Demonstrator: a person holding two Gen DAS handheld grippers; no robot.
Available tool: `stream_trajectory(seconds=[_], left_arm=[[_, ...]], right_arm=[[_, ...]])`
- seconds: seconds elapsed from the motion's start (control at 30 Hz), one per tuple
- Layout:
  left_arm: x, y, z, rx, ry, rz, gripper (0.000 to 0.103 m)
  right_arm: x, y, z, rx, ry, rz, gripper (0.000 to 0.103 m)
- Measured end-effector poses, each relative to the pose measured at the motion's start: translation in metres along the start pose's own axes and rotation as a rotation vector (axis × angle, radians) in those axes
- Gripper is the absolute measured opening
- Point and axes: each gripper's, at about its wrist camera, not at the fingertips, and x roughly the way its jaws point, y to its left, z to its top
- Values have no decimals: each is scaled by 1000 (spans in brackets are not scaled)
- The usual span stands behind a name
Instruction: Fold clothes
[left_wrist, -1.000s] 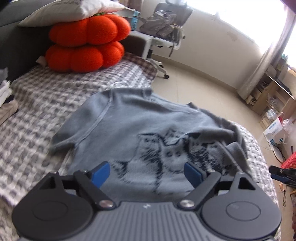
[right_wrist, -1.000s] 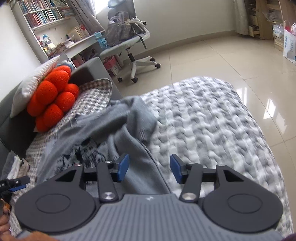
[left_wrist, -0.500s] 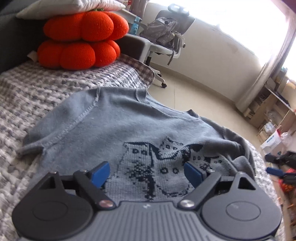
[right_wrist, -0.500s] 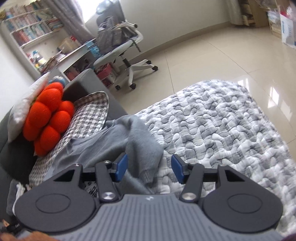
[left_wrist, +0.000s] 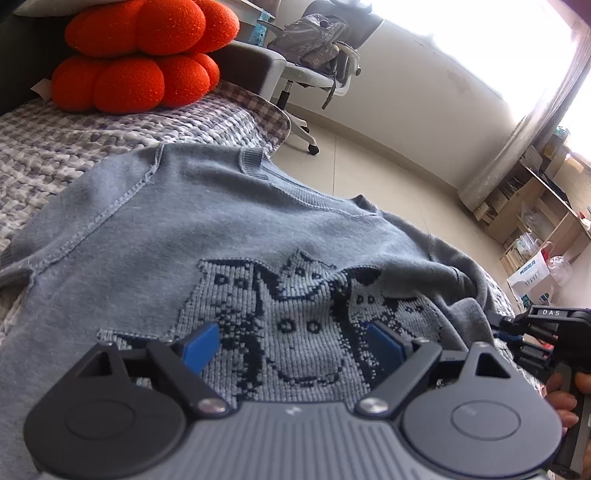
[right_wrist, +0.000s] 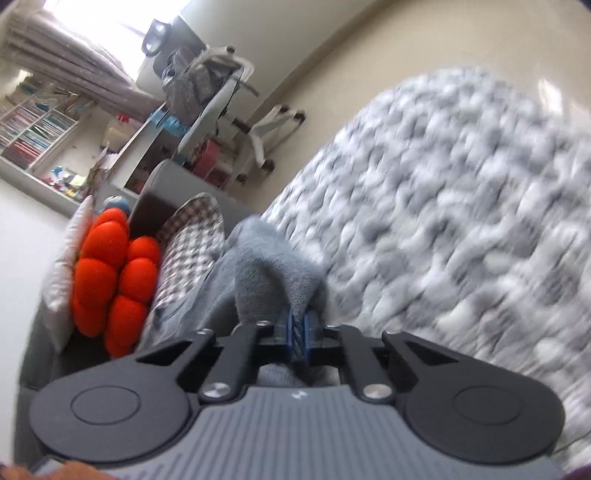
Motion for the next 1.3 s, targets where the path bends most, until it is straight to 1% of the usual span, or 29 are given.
stream_trajectory(seconds=[0.13,0.23,0.33,0.47,0.57,0.7,0.83,0.97,1.03,1.07,1.1,1.17,1.23,1.27,1.3], left_arm=[[1,-2,1,6,-4,-1,88],[4,-2,2,6,0,4,88],[6,-1,3,-3,8,4,88],[7,2,6,-8,6,6,88],[8,5,7,-18,4,18,88],[10,8,8,-20,6,30,88],[10,12,11,-25,8,36,88],[11,18,15,-26,13,59,88],[11,21,18,-19,18,86,88],[11,23,20,-15,20,107,88],[10,25,23,-10,21,130,88],[8,29,29,0,17,164,88],[5,34,36,12,9,180,88],[5,37,40,18,5,188,88],[6,41,47,15,5,201,88]], right_arm=[[-8,14,10,-112,-83,-99,7],[-7,20,19,-169,-120,-171,7],[1,22,33,-219,-152,-248,6],[11,22,49,-249,-192,-311,5],[22,28,58,-295,-218,-370,5],[40,32,63,-350,-224,-451,4],[48,25,61,-397,-220,-544,4],[59,12,52,-400,-176,-583,4],[60,10,50,-406,-174,-570,5],[60,10,48,-409,-174,-562,8],[59,11,49,-408,-173,-539,14],[54,12,52,-395,-174,-498,15],[48,19,57,-411,-175,-462,17],[46,23,58,-437,-180,-456,27],[44,27,59,-461,-182,-444,44]])
